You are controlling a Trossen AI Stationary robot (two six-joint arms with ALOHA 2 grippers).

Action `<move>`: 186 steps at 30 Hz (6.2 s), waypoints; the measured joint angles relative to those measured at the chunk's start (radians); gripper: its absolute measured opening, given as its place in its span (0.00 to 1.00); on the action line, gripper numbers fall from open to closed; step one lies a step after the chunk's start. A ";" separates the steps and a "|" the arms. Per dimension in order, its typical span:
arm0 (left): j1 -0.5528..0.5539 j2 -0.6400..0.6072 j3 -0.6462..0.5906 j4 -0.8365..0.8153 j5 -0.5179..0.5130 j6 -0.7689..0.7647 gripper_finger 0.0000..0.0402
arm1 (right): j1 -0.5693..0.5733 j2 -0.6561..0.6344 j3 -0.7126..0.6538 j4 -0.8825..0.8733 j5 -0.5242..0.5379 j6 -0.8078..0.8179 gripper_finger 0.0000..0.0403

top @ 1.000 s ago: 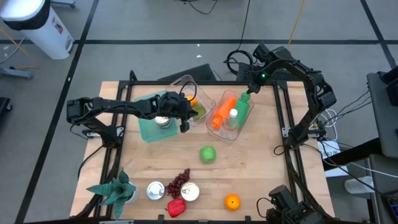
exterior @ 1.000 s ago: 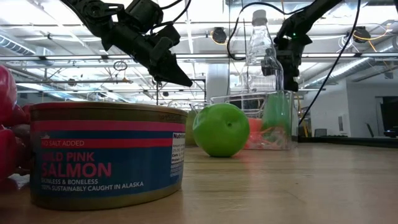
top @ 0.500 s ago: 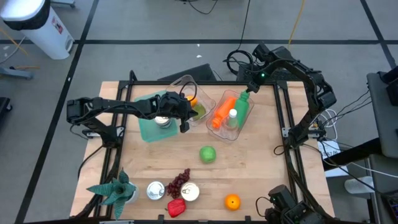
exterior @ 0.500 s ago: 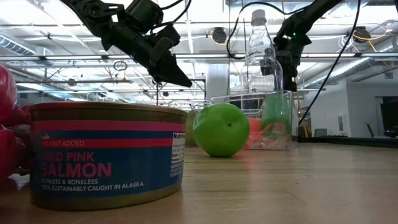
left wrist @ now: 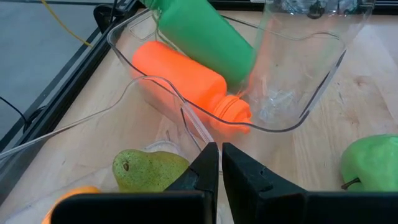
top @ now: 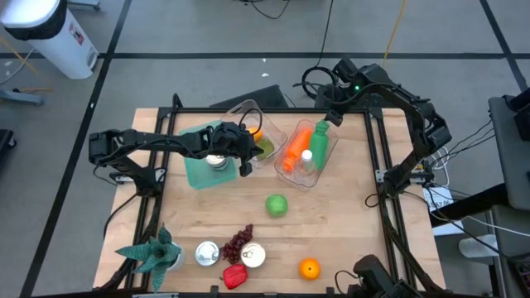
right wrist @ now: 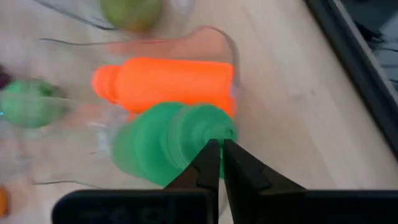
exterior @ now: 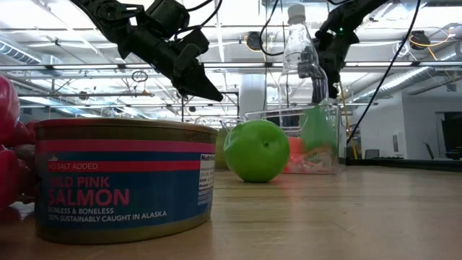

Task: Pick & Place Food Item
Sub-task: Adjust the green bottle on the right transparent bin

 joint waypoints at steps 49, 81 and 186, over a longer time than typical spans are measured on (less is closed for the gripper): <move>0.069 0.000 0.024 -0.012 0.098 -0.006 0.02 | 0.097 -0.743 -1.058 1.175 0.148 0.827 0.93; 0.117 0.000 0.025 -0.008 0.144 -0.012 0.05 | 0.154 -0.443 -1.058 1.606 0.176 0.728 0.54; 0.116 0.000 0.025 -0.046 0.143 -0.006 0.06 | 0.593 -0.942 -1.157 1.717 0.455 0.247 0.73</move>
